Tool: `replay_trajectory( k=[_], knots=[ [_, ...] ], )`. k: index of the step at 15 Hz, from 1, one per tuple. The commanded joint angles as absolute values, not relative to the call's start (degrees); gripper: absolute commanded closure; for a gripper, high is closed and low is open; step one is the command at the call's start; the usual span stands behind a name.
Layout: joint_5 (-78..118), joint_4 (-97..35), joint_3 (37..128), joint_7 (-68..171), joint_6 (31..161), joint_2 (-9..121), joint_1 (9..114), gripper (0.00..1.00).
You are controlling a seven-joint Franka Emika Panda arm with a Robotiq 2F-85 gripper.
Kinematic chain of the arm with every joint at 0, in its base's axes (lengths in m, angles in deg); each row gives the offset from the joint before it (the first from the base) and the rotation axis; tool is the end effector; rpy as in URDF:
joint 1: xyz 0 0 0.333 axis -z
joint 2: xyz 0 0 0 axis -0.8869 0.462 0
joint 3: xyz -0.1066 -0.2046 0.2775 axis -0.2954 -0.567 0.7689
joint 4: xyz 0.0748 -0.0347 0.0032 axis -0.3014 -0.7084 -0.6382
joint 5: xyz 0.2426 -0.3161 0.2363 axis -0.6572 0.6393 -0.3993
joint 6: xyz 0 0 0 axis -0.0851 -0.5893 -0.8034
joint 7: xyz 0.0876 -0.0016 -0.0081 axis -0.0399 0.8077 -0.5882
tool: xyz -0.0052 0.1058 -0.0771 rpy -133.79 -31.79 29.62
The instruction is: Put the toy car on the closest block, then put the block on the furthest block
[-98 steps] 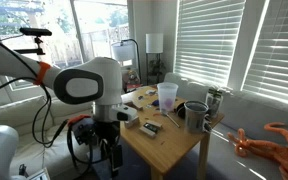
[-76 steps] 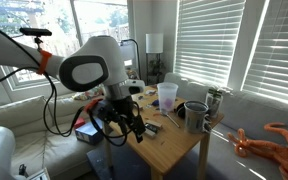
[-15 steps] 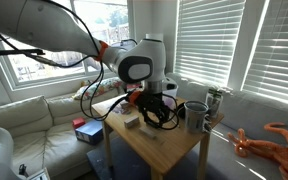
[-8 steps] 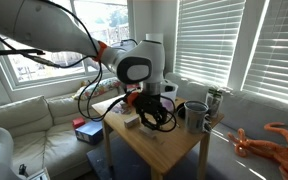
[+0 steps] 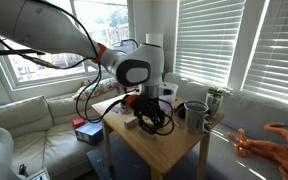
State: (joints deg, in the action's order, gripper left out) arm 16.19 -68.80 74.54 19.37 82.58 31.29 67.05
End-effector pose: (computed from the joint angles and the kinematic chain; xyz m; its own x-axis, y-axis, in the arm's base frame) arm 0.5236 -0.1557 0.3974 0.9819 0.1889 0.0111 0.1892 -0.9810 -0.0438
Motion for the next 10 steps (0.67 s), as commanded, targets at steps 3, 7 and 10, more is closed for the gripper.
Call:
replay_trajectory(
  k=[3, 7, 10],
  knots=[
    [16.96, -70.09, 74.92, 18.91, 81.35, 29.34, 68.32, 0.47],
    [16.80, -70.01, 74.97, 18.84, 81.28, 29.61, 68.54, 0.47],
    [16.56, -69.90, 75.02, 18.84, 81.10, 29.62, 68.47, 0.47]
  ],
)
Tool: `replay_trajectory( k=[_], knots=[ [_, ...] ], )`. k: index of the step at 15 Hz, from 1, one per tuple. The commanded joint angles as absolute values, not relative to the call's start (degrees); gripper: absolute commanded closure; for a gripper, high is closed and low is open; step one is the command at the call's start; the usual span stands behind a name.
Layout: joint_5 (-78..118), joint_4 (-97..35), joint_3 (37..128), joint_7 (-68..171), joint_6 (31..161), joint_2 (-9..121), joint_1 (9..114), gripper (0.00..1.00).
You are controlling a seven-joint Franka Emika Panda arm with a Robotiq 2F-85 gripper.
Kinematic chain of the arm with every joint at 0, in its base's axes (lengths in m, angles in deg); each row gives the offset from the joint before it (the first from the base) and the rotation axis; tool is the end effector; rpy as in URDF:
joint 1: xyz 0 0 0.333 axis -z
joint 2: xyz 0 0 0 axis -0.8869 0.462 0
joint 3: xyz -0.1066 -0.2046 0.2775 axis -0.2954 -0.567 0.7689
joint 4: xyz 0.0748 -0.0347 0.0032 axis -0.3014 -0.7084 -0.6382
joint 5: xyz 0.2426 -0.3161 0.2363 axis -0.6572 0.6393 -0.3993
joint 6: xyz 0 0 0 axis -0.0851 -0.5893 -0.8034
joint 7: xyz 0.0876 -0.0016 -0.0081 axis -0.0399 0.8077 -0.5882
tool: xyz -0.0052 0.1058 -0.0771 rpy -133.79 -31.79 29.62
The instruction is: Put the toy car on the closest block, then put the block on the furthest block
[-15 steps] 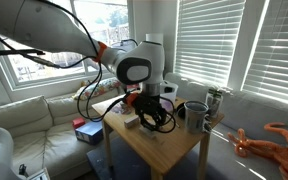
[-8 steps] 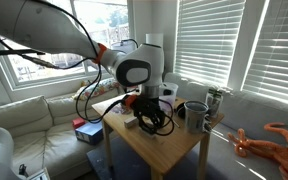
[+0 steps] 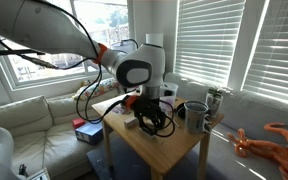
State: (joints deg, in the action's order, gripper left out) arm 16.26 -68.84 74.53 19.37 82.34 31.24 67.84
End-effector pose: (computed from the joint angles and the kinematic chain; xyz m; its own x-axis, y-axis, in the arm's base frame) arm 0.5206 -0.1628 0.3972 0.9844 0.1760 0.0072 0.1762 -0.9833 -0.0449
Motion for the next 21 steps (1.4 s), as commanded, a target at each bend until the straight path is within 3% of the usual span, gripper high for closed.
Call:
replay_trajectory(
  k=[1, 7, 8, 10, 21],
  knots=[
    [16.58, -69.92, 75.03, 18.84, 81.06, 29.53, 68.46, 0.47],
    [16.94, -69.85, 75.10, 19.38, 80.64, 29.58, 68.52, 0.44],
    [16.95, -69.83, 75.11, 19.28, 80.58, 29.62, 68.50, 0.06],
    [17.16, -69.82, 75.18, 19.62, 80.70, 29.77, 68.51, 0.01],
    [16.99, -69.44, 75.83, 20.91, 81.82, 32.01, 68.18, 0.00]
  ],
)
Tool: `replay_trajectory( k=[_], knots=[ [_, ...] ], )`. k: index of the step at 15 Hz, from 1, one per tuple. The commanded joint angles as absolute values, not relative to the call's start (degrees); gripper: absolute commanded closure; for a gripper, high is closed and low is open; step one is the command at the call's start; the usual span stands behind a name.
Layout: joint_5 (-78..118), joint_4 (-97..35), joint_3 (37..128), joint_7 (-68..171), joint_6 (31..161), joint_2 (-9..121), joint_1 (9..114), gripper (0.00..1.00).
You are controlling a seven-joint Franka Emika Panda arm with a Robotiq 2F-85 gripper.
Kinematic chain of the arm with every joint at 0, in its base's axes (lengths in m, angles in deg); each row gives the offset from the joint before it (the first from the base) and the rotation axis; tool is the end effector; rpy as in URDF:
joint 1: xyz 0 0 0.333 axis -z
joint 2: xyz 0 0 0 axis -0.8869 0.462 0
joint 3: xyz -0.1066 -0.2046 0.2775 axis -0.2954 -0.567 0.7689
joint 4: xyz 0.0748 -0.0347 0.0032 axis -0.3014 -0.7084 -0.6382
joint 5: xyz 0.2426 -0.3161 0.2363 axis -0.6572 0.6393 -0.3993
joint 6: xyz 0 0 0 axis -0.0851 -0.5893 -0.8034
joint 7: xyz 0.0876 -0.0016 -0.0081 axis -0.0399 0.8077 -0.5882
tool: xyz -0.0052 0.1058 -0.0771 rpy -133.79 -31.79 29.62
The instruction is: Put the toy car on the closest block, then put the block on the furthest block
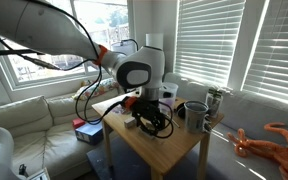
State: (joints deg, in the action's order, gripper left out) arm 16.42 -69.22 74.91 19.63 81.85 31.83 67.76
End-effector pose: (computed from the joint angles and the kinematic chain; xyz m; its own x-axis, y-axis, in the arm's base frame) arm 0.5194 -0.1578 0.3877 0.9832 0.1814 -0.0177 0.1803 -0.9823 -0.0516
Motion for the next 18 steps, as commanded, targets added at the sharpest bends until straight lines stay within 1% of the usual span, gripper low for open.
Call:
replay_trajectory(
  k=[1, 3, 4, 5, 6, 7, 8, 11, 18],
  knots=[
    [17.11, -69.41, 75.92, 21.28, 82.04, 32.15, 68.24, 0.00],
    [17.34, -69.38, 76.05, 21.76, 82.19, 32.38, 68.32, 0.02],
    [17.33, -69.35, 76.06, 21.81, 82.17, 32.46, 68.34, 0.10],
    [17.37, -69.34, 76.07, 22.03, 82.23, 32.56, 68.38, 0.27],
    [17.40, -69.35, 76.06, 22.11, 82.31, 32.64, 68.40, 0.30],
    [17.45, -69.32, 76.07, 22.25, 82.40, 32.65, 68.42, 0.39],
    [17.45, -69.15, 76.06, 22.31, 82.42, 32.55, 68.43, 0.41],
    [17.66, -69.07, 76.07, 22.38, 82.48, 32.52, 68.47, 0.44],
    [17.88, -69.29, 76.27, 22.45, 82.33, 32.17, 68.34, 0.44]
  ],
)
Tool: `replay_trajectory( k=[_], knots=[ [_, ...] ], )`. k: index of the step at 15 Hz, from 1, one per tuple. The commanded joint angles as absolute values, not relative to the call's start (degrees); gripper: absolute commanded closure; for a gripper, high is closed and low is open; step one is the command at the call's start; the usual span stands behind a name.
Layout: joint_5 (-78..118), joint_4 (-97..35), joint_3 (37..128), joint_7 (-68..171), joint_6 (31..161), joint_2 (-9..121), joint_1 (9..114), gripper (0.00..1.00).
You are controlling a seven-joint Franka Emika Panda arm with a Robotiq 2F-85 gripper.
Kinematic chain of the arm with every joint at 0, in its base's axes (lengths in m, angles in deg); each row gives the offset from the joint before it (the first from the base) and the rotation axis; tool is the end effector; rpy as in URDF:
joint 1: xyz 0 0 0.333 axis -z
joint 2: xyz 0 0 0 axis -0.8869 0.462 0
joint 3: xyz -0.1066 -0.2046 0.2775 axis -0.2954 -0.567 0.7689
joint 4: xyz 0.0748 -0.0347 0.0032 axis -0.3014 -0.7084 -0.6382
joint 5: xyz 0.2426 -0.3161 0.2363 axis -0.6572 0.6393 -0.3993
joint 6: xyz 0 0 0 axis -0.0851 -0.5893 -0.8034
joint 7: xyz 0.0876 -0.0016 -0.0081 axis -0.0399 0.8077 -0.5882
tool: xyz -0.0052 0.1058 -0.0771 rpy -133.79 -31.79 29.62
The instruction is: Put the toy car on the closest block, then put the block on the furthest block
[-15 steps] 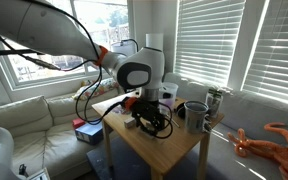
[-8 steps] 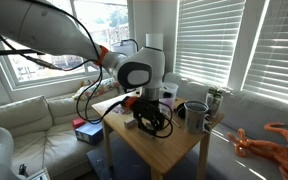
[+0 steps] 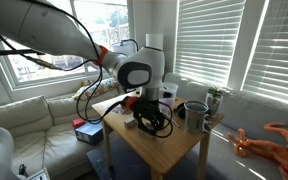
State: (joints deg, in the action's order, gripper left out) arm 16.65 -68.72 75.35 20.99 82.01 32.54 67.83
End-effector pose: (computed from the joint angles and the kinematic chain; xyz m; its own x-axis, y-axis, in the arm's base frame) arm 0.5240 -0.1557 0.3858 0.9859 0.1661 -0.0223 0.1650 -0.9853 -0.0452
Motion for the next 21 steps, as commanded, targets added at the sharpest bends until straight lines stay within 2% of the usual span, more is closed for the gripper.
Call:
replay_trajectory(
  k=[1, 2, 4, 6, 7, 9, 10, 21],
  knots=[
    [17.94, -69.30, 76.28, 22.48, 82.32, 32.13, 68.35, 0.27],
    [17.95, -69.33, 76.29, 22.52, 82.33, 32.13, 68.36, 0.05],
    [17.98, -69.43, 76.34, 22.60, 82.41, 32.34, 68.34, 0.00],
    [17.99, -69.45, 76.43, 22.66, 82.39, 32.54, 68.30, 0.00],
    [18.01, -69.46, 76.50, 22.67, 82.39, 32.61, 68.28, 0.06],
    [18.11, -69.49, 76.64, 22.73, 82.38, 32.79, 68.24, 0.32],
    [18.21, -69.42, 76.71, 22.81, 82.42, 32.86, 68.24, 0.39],
    [17.79, -69.27, 76.34, 21.99, 82.51, 30.91, 68.64, 0.40]
  ],
)
